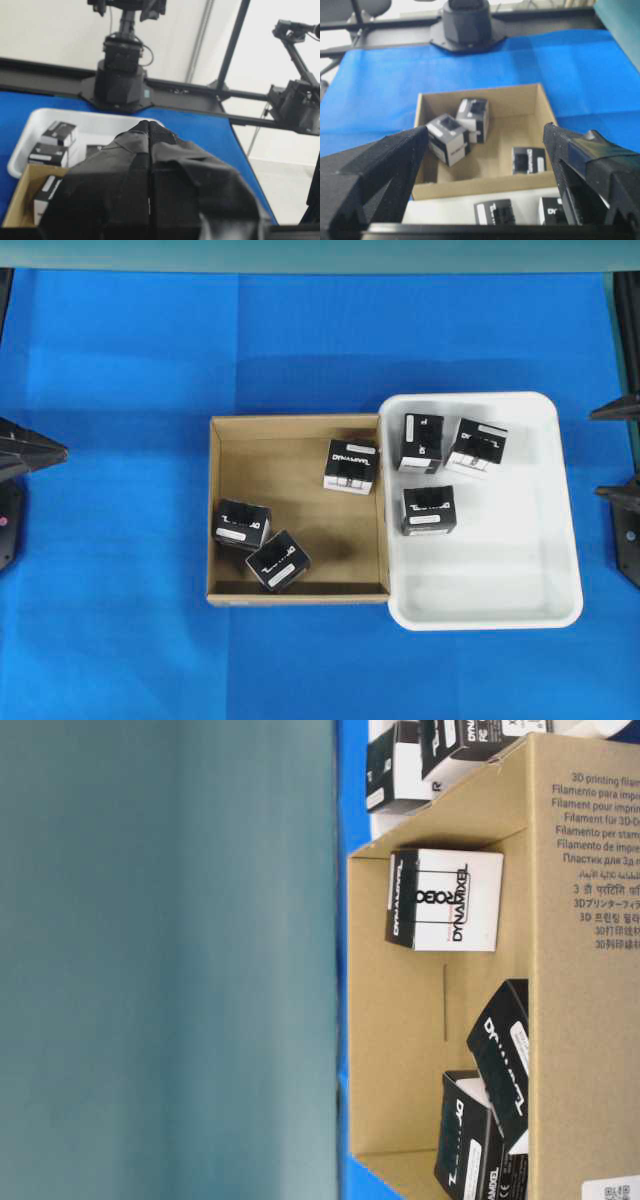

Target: Pick a box that is randomly placed inside the cardboard box.

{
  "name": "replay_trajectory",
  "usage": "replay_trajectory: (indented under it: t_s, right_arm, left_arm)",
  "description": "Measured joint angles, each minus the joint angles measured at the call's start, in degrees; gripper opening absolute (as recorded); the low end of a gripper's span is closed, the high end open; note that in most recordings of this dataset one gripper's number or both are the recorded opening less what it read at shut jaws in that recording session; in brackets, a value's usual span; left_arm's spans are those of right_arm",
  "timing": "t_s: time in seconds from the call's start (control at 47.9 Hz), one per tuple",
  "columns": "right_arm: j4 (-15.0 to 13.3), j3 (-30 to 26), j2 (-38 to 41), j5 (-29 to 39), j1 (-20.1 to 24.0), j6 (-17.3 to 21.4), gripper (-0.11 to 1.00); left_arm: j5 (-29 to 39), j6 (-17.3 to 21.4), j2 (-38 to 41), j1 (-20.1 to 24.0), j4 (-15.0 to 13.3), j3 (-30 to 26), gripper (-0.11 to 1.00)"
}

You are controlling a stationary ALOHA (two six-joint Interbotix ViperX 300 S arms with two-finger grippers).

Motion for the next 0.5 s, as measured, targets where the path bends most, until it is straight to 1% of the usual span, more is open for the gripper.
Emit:
replay_trajectory:
  t_s: [0.25, 0.501]
  right_arm:
    - [0.00, 0.00, -0.53, 0.26, 0.00, 0.00, 0.99]
    - [0.00, 0.00, -0.53, 0.26, 0.00, 0.00, 0.99]
  left_arm:
    - [0.00, -0.44, 0.00, 0.00, 0.00, -0.09, -0.07]
    - [0.00, -0.09, 0.00, 0.00, 0.00, -0.09, -0.07]
